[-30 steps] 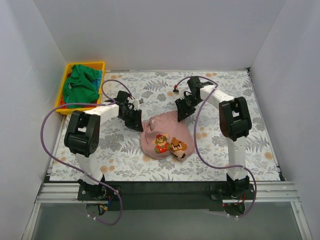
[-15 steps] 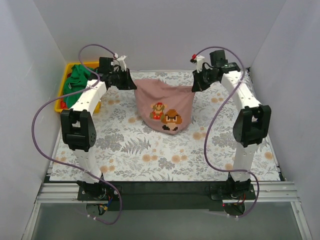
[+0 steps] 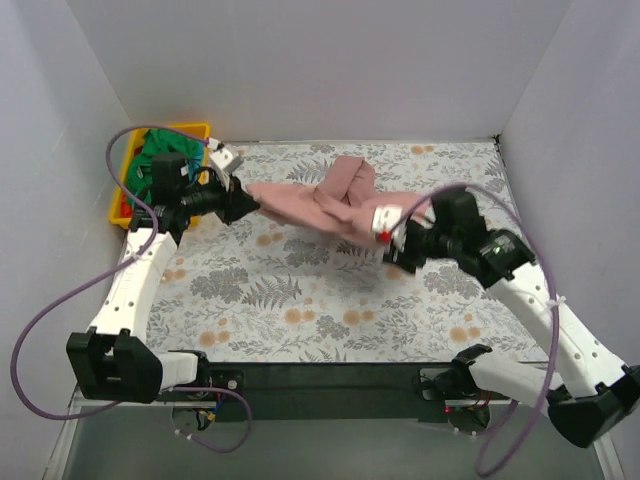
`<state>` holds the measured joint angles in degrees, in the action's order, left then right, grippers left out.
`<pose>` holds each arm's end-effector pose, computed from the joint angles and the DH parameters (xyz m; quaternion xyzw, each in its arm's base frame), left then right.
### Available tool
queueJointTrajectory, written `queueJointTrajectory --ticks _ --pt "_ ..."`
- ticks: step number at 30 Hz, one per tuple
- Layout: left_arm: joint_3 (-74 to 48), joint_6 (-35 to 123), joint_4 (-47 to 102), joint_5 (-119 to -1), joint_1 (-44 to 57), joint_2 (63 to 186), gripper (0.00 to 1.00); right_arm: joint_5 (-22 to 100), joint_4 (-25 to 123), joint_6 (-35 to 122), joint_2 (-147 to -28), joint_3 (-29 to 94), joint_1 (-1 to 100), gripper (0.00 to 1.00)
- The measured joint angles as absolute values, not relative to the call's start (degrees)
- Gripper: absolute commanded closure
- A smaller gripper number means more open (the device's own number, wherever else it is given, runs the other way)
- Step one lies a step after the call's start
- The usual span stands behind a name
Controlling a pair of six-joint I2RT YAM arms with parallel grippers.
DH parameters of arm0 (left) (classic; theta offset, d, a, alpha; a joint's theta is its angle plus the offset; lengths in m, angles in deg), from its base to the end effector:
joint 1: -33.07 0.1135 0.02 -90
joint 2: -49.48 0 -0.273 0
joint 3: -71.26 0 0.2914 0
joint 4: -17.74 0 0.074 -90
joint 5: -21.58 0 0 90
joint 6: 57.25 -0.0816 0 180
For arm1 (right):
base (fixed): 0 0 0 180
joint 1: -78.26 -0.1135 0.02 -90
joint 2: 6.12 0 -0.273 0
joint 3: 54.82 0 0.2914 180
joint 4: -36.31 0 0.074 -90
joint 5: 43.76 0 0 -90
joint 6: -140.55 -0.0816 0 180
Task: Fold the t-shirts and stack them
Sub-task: Flatten the tshirt out
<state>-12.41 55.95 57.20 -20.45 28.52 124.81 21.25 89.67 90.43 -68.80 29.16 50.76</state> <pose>0.3434 -0.0881 0.3534 0.0682 0.8175 -0.4514 0.3511 0.2427 0.1652 0.3834 -0.5610 0.6526 0.1372 0.4905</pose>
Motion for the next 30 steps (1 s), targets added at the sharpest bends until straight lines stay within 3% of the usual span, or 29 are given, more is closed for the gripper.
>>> queueJointTrajectory --ticks 1,4,9,13,18,22,25,30 --pt "-9.11 52.80 58.53 -20.43 28.65 122.47 0.75 22.43 90.94 92.51 -65.06 23.35 46.56 0.02" --pt "0.03 46.33 61.26 -21.57 30.09 118.86 0.64 26.61 93.87 97.36 -58.79 10.19 35.26 0.02" --pt "3.79 43.67 64.17 -23.31 37.50 121.88 0.55 34.69 97.30 97.36 -59.36 10.71 32.05 0.20" --pt "3.11 45.39 64.10 -23.07 38.20 124.26 0.40 36.81 94.72 94.43 -68.89 17.36 33.86 0.26" --pt "3.09 50.57 62.75 -27.86 32.21 125.84 0.39 34.43 92.25 88.29 -88.19 27.92 40.07 0.35" --pt "3.11 55.16 60.54 -34.22 26.92 128.61 0.45 33.36 90.33 84.86 -102.17 34.34 45.93 0.45" --pt "3.09 58.14 60.32 -39.27 26.40 132.65 0.48 34.04 90.13 83.81 -107.90 34.45 47.59 0.49" --pt "3.09 61.24 61.11 -45.32 26.16 137.68 0.62 33.84 90.37 83.52 -110.46 31.59 46.45 0.52"
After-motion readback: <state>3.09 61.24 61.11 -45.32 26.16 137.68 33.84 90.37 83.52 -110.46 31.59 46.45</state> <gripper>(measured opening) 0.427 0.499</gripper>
